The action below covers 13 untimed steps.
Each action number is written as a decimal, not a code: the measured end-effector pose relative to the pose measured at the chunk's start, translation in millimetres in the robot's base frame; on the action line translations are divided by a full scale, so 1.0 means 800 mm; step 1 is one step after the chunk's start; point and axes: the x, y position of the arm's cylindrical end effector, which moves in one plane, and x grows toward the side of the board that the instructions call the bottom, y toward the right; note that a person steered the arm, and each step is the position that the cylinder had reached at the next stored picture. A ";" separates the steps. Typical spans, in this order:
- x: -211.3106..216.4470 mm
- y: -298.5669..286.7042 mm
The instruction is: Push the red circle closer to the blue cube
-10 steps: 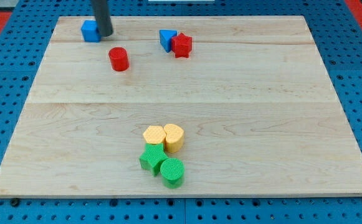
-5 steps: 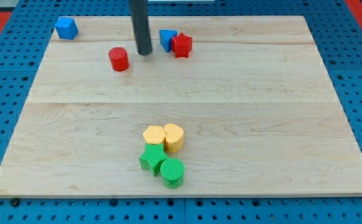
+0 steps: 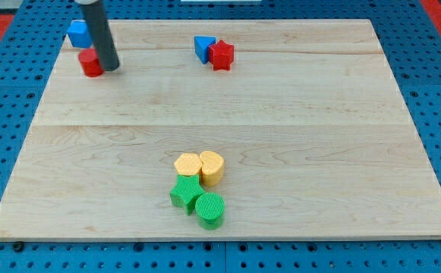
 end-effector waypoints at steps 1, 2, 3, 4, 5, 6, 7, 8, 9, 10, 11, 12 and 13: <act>0.036 0.000; 0.057 -0.029; 0.043 -0.062; 0.018 -0.080; 0.000 -0.085; 0.013 -0.079; 0.051 -0.045; 0.071 -0.015; 0.065 -0.009; 0.041 -0.009; 0.002 -0.009; -0.031 -0.009; -0.055 -0.012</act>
